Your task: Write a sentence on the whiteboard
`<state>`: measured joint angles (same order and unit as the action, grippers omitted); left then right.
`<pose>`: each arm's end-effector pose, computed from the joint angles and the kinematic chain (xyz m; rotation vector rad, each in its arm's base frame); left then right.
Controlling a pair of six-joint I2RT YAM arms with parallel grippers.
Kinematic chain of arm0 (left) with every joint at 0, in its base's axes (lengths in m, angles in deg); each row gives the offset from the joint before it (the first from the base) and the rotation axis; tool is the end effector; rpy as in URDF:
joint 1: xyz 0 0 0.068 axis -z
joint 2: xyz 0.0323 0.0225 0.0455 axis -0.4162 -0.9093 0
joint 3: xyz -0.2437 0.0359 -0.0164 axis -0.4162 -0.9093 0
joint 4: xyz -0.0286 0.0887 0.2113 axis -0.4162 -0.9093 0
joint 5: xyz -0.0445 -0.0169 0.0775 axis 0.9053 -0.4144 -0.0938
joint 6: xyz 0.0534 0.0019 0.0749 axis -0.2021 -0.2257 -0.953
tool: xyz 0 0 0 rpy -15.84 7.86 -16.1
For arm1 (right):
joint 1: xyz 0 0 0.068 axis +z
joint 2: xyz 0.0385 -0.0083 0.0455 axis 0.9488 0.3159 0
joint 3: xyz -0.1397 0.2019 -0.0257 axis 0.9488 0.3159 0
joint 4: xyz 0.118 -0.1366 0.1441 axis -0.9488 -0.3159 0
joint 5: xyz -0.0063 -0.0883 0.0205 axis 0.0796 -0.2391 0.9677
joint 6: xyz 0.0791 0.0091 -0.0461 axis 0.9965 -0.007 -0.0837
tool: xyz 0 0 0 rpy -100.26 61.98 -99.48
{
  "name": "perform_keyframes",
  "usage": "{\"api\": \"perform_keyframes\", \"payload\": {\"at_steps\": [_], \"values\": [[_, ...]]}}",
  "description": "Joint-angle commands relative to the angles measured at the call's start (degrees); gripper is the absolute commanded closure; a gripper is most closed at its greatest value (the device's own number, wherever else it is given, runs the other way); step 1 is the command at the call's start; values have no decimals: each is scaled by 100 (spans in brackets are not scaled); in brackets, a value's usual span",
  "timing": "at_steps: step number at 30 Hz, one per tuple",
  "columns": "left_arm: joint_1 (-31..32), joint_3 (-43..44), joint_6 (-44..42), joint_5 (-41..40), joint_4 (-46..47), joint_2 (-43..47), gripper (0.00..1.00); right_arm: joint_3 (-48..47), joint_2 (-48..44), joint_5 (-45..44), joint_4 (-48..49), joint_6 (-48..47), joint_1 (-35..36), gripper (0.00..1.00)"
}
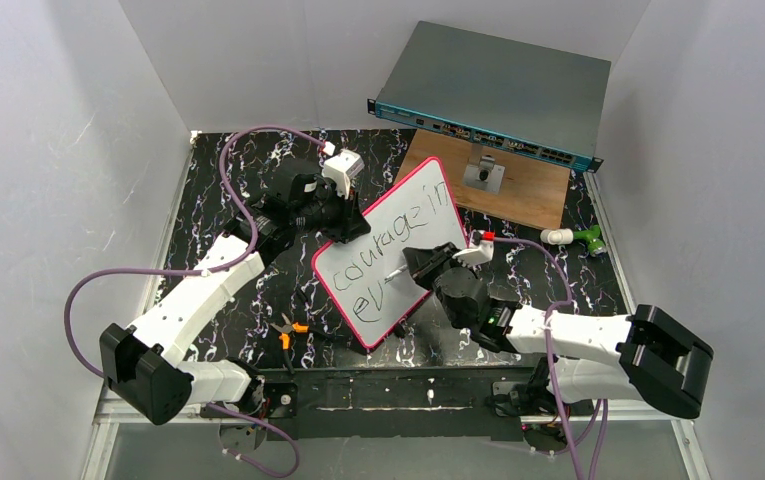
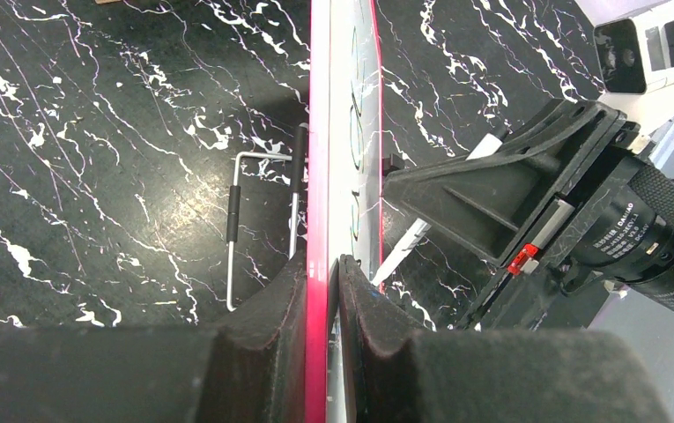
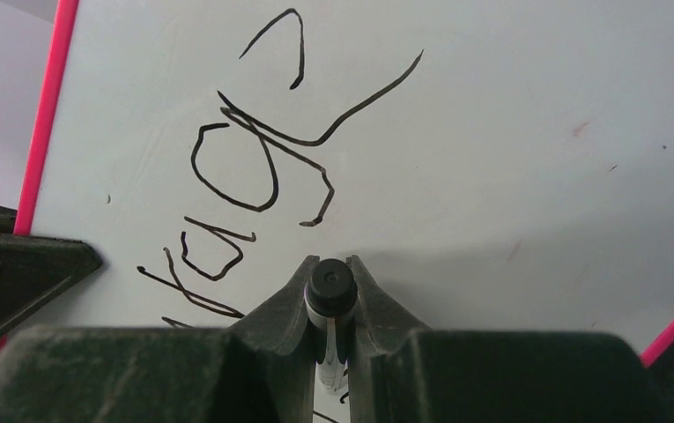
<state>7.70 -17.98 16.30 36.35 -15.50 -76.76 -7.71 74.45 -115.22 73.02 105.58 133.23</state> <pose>0.2411 -0.1850 0.3196 0.6623 1.9708 -0.7774 0.1753 0.2028 0.2180 0.6286 1.6566 0.9728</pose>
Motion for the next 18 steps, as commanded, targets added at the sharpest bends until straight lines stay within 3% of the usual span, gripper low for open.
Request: {"api": "perform_keyframes", "payload": {"at_steps": [1, 13, 18], "values": [[-4, -5, -309, -147, -92, 159, 100, -235, 111, 150, 239, -106, 70, 99], [-5, 92, -320, -158, -134, 113, 100, 13, 1, -269, -950, 401, 112, 99], [-3, 84, -337, -169, -175, 127, 100, -110, -140, -513, -1261, 166, 115, 99]]}}
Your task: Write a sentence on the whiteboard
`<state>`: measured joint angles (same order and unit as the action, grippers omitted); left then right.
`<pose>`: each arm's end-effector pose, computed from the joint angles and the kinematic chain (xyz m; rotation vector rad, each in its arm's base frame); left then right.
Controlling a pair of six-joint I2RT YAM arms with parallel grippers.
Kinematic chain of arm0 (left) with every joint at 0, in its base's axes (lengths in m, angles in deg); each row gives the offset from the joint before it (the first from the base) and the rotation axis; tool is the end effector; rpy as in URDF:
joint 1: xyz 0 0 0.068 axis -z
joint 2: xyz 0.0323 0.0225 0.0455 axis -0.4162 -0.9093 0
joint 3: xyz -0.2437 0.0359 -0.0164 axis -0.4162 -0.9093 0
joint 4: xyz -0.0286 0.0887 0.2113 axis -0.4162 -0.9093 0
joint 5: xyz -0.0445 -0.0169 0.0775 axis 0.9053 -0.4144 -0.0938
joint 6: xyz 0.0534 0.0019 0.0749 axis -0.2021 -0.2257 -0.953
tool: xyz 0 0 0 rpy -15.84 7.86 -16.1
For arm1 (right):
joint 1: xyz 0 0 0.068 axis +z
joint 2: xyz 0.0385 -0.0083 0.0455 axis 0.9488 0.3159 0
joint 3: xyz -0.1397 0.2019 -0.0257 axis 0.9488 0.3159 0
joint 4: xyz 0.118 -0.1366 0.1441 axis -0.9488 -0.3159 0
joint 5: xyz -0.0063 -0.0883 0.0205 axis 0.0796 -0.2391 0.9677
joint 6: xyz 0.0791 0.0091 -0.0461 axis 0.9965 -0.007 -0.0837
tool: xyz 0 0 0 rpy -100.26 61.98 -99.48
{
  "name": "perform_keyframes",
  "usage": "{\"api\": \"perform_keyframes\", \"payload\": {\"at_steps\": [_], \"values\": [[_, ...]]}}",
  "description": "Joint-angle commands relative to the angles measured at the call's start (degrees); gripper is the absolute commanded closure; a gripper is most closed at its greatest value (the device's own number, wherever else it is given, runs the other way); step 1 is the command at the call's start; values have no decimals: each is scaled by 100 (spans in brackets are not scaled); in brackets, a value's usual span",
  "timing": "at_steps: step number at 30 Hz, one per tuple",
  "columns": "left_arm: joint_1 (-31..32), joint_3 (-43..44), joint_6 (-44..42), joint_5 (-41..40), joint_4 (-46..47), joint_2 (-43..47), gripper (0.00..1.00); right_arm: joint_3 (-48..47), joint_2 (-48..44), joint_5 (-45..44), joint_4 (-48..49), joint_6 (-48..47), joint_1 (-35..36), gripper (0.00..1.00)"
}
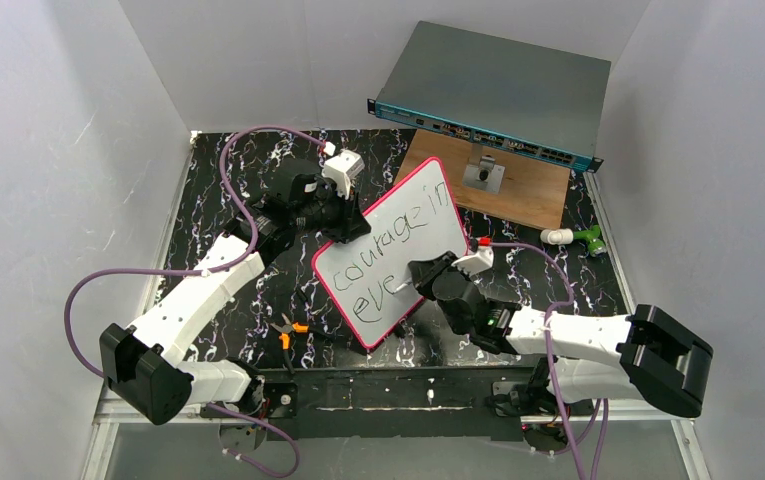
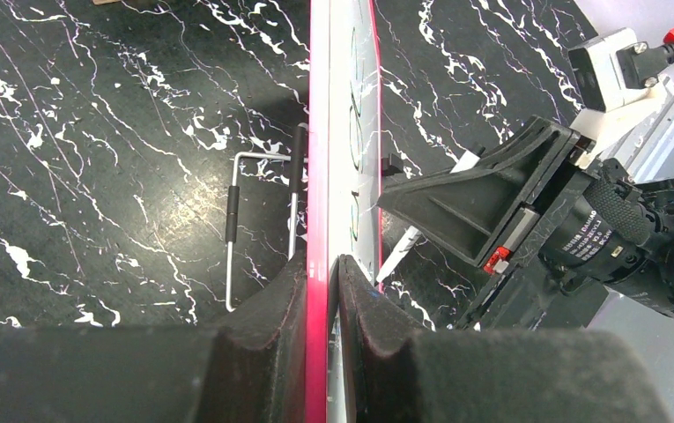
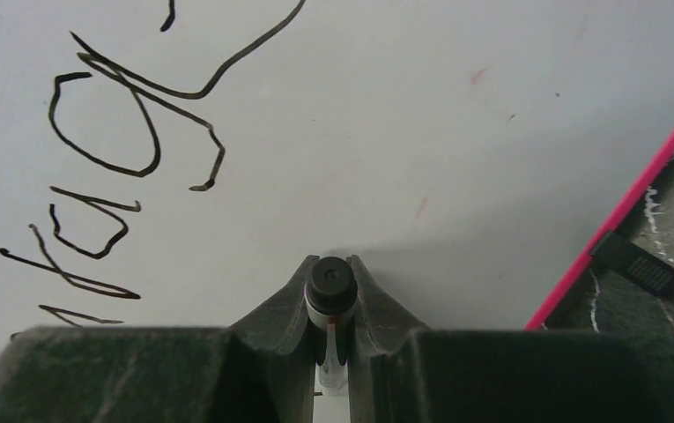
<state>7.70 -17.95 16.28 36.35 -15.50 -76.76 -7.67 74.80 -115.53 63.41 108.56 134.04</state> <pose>0.2411 -0.1850 0.3198 0.6626 1.9701 -0.7772 0.1704 0.2008 0.1948 0.6115 1.7798 0.8608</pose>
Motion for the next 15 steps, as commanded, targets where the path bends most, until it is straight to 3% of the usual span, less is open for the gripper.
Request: {"api": "perform_keyframes", "payload": {"at_steps": [1, 5, 9, 15], "values": [[-4, 83, -335, -167, -178, 133, 100, -165, -223, -546, -349, -202, 30, 99], [-4, 70, -330, -162, -181, 134, 100, -167, -627, -750, -304, -476, 30, 99], [-4, 75, -333, -164, -179, 137, 100, -173, -1147, -666, 315, -1534, 35, 99], [-4, 12, -348, -198, -178, 210, 100, -644, -352, -306, 1238, -2042, -93, 99]]}}
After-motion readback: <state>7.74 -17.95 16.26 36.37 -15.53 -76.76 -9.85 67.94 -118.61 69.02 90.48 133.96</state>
